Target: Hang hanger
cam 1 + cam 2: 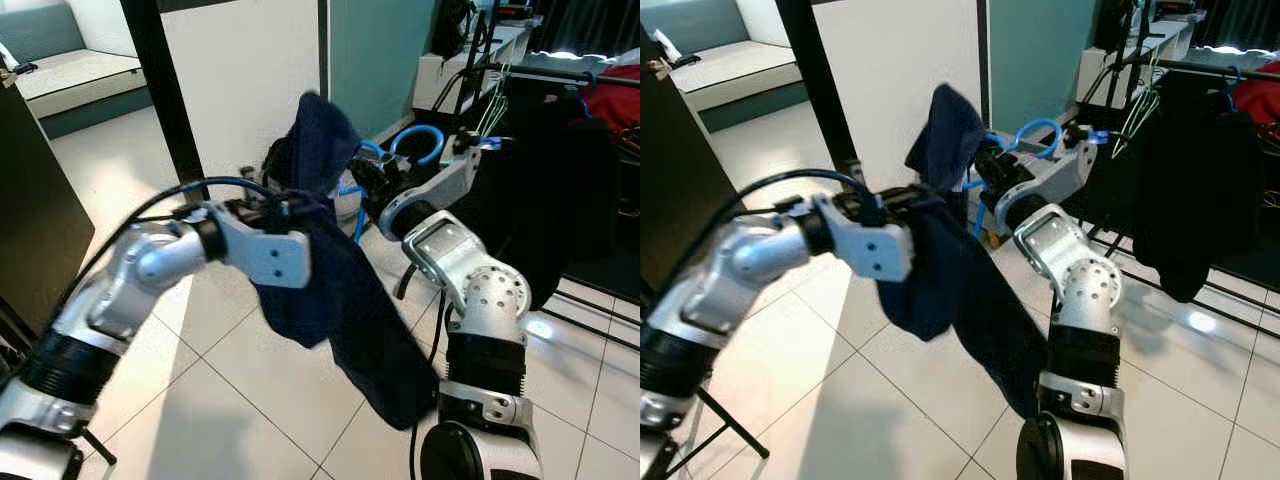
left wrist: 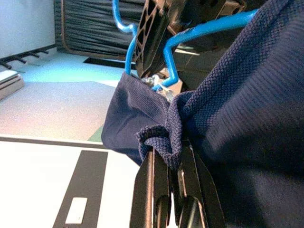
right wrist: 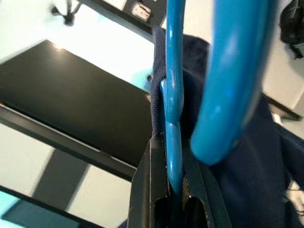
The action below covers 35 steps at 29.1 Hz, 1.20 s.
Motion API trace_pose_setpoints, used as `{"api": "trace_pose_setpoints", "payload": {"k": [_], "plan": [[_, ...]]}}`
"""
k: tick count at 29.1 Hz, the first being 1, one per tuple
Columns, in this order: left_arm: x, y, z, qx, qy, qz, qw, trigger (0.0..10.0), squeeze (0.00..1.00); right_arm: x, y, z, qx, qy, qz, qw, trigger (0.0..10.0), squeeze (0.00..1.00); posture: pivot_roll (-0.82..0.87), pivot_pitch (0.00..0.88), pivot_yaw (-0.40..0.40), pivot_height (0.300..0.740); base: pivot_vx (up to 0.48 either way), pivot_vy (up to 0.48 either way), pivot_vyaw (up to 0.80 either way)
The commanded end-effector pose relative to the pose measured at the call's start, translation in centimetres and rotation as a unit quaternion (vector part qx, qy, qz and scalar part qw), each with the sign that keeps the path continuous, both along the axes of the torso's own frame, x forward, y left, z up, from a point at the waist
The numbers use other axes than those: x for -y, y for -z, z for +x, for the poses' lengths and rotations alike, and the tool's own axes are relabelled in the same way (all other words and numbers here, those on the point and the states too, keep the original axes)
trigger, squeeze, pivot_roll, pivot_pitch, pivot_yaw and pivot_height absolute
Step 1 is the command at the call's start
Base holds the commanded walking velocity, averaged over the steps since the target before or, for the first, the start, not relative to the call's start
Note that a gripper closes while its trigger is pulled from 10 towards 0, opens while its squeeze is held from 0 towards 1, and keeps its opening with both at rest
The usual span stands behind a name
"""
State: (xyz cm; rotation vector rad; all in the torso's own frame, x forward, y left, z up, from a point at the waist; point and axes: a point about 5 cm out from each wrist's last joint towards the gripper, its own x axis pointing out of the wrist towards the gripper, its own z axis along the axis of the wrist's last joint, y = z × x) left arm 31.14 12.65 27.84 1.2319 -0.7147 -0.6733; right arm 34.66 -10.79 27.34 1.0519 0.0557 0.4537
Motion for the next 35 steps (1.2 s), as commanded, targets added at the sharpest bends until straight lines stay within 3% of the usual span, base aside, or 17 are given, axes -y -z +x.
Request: {"api": "trace_pose_setpoints", "payload": {"k": [1,2,8,10,12,15,21,27,29,31,35], "plan": [[-1.2,-0.4,-0.1,-0.013,-0.012,-0.006,1.0,10.0,0.0,0.4,-1.4,-0.2,0.03,0.006,0.041,0.999,10.0,0.0,-0.05,0.0,0.043,0.735,0.0,0.0,0.0],[-1.0,0.3,-1.1,-0.044,0.031,-0.003,0.999,10.0,0.0,1.1,-1.6,0.0,0.031,0.03,0.074,0.996,10.0,0.0,-0.05,0.0,0.039,0.735,0.0,0.0,0.0],[-0.1,1.0,-2.5,-0.061,0.08,-0.001,0.995,10.0,0.0,1.9,-1.4,0.4,0.022,0.062,0.094,0.993,10.0,0.0,-0.04,0.0,0.034,0.735,0.0,0.0,0.0],[0.1,1.1,-2.7,-0.063,0.091,-0.003,0.994,10.0,0.0,2.0,-1.3,0.5,0.018,0.07,0.086,0.994,10.0,0.0,-0.04,0.0,0.03,0.735,0.0,0.0,0.0],[0.4,0.8,-3.0,-0.065,0.105,-0.01,0.992,10.0,0.0,1.9,-0.8,0.7,0.012,0.084,0.044,0.995,10.0,0.0,-0.03,0.0,0.025,0.735,0.0,0.0,0.0],[0.4,0.7,-3.0,-0.064,0.107,-0.014,0.992,10.0,0.0,1.7,-0.6,0.8,0.01,0.086,0.032,0.996,10.0,0.0,-0.03,0.0,0.025,0.735,0.0,0.0,0.0],[1.1,-0.9,-3.7,-0.064,0.143,-0.063,0.986,10.0,0.0,1.9,-0.1,1.1,0.004,0.116,-0.005,0.993,10.0,0.0,-0.03,0.0,0.019,0.735,0.0,0.0,0.0],[2.0,0.1,-3.9,-0.079,0.154,-0.048,0.984,10.0,0.0,2.1,-0.2,1.3,-0.011,0.097,0.073,0.993,10.0,0.0,-0.03,0.0,0.02,0.735,0.0,0.0,0.0],[2.0,0.1,-3.9,-0.079,0.154,-0.048,0.984,10.0,0.0,2.1,-0.2,1.3,-0.011,0.097,0.073,0.993,10.0,0.0,-0.03,0.0,0.02,0.735,0.0,0.0,0.0],[1.6,1.0,-3.4,-0.079,0.132,-0.021,0.988,10.0,0.0,1.8,-1.5,0.7,0.025,0.047,0.12,0.991,10.0,0.0,-0.04,0.0,0.023,0.735,0.0,0.0,0.0],[1.1,1.4,-2.8,-0.074,0.111,-0.002,0.991,10.0,0.0,1.6,-2.5,0.2,0.051,0.022,0.145,0.988,10.0,0.0,-0.04,0.0,0.025,0.735,0.0,0.0,0.0]]}}
